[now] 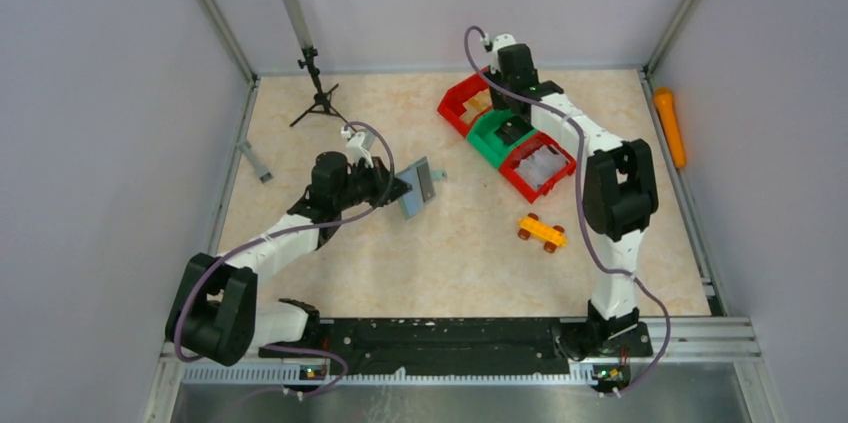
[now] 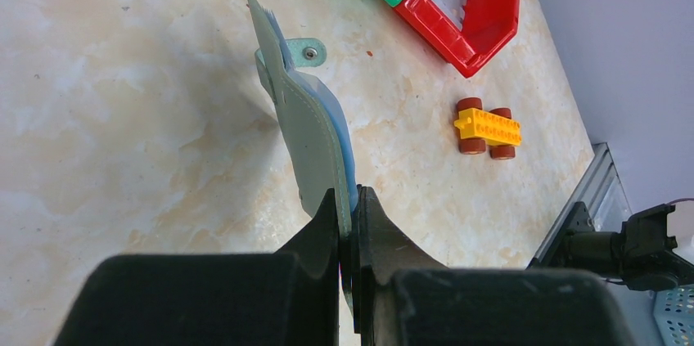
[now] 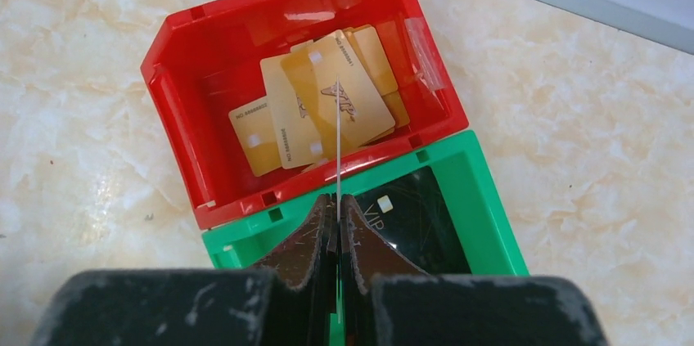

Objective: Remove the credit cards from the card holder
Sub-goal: Place the credit card in the storage box.

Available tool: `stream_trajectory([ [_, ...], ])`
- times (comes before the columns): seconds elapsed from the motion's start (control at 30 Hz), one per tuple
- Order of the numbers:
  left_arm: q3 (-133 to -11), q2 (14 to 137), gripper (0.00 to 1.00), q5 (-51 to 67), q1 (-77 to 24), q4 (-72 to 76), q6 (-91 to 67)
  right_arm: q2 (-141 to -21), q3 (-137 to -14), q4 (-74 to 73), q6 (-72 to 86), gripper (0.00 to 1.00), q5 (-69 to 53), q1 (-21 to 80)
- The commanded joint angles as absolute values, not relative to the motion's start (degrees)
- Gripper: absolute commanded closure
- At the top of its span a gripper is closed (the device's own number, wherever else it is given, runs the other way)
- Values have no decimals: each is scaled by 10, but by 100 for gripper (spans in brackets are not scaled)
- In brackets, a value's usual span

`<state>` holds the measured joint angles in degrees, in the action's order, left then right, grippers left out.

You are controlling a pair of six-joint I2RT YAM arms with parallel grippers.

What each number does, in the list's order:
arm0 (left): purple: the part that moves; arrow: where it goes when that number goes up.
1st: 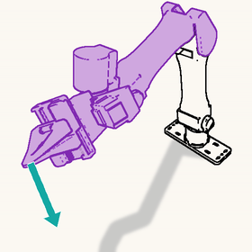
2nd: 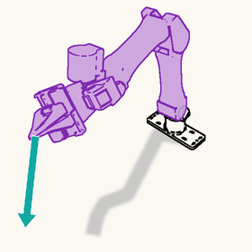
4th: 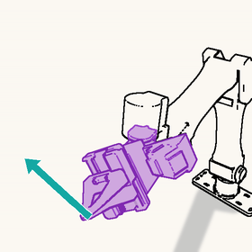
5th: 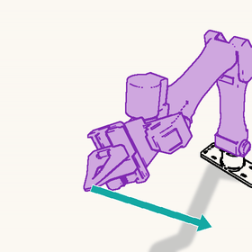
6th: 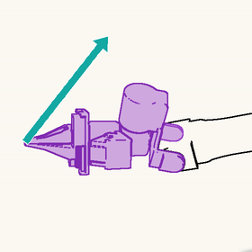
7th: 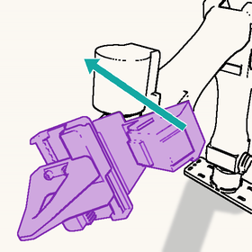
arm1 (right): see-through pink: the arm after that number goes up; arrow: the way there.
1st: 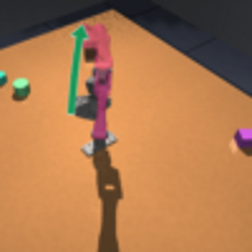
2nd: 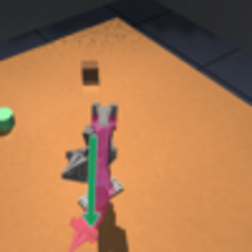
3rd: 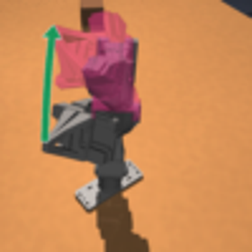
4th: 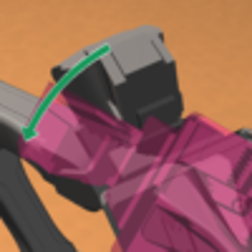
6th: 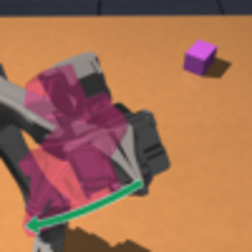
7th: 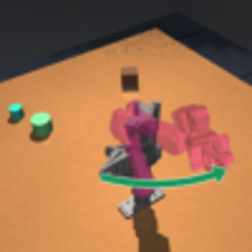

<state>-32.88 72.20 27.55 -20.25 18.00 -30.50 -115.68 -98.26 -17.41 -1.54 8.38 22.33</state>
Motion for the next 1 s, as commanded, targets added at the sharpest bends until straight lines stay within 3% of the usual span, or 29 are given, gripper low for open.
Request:
stream_trajectory([
  [0.0,-335,717,100,286,-202,227,-303,-1173,-1026,-130,-46,100,75,231],
  [0.27,-335,717,100,289,-202,229,-303,-1240,-1069,-76,-85,100,63,237],
  [0.47,-336,717,100,289,-202,228,-302,-1289,-1108,-118,-96,100,45,236],
  [0.97,-337,720,100,295,-202,225,-305,-1198,-1003,-255,-117,100,56,254],
])
